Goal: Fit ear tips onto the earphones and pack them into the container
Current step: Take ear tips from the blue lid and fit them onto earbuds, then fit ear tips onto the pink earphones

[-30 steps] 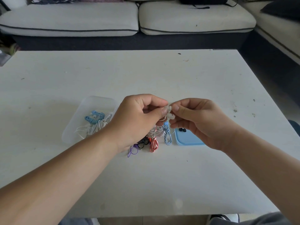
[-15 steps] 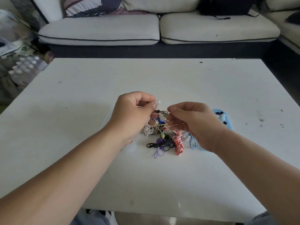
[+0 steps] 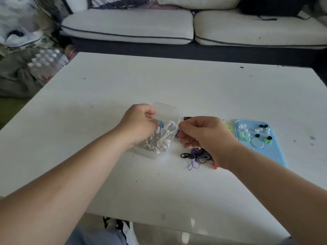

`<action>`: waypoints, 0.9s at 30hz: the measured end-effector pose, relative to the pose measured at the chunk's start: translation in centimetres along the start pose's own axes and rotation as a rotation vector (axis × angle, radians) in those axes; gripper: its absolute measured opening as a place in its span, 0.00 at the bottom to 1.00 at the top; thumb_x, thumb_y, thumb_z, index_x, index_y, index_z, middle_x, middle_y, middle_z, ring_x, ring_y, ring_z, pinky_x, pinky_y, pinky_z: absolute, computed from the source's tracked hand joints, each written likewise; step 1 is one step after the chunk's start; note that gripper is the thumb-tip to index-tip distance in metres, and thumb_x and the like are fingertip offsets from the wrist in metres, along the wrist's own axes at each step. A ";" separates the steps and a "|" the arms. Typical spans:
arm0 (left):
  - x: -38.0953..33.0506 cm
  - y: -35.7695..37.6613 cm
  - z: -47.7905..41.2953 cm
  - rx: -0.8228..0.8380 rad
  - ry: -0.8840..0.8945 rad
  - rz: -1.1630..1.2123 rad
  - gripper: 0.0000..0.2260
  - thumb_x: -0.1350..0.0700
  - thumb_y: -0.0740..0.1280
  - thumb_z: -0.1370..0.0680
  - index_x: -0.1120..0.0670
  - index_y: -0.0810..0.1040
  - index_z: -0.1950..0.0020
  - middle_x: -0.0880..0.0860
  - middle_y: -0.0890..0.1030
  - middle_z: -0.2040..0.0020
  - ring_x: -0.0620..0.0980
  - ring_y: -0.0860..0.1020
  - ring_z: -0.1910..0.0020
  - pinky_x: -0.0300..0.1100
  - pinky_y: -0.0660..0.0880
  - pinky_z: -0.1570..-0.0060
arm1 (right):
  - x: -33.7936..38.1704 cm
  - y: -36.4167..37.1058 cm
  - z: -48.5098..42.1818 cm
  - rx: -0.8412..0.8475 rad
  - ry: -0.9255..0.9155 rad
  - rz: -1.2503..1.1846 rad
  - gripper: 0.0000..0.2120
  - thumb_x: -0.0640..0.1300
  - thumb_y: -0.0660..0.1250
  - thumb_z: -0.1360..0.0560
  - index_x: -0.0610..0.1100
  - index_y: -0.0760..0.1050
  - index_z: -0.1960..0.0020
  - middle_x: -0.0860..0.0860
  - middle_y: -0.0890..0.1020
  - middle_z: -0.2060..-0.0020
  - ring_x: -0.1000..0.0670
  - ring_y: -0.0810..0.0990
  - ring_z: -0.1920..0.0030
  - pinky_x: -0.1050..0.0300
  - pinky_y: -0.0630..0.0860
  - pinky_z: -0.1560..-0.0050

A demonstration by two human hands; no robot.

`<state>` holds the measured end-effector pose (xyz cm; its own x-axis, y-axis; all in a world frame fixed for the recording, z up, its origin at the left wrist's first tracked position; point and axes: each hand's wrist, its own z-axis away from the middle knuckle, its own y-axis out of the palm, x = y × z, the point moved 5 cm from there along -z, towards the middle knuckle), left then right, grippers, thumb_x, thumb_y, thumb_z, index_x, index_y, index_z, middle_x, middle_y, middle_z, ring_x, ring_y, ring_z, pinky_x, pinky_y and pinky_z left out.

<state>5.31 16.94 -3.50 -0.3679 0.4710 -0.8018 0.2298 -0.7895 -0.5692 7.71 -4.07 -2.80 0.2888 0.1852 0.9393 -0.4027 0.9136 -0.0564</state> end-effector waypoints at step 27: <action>-7.0 12.5 5.9 0.413 0.573 -0.731 0.02 0.57 0.66 0.23 0.52 0.79 0.53 0.49 0.79 0.57 0.54 0.79 0.55 0.46 0.77 0.57 | -2.0 -10.4 2.0 -0.005 0.135 0.670 0.09 0.42 0.67 0.21 0.42 0.80 0.58 0.44 0.87 0.61 0.51 0.84 0.66 0.54 0.83 0.63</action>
<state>5.41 1.44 -3.93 0.2191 0.9249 -0.3108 -0.2479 -0.2554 -0.9345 9.60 -14.70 -3.44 0.0843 0.7548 0.6505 -0.5285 0.5873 -0.6129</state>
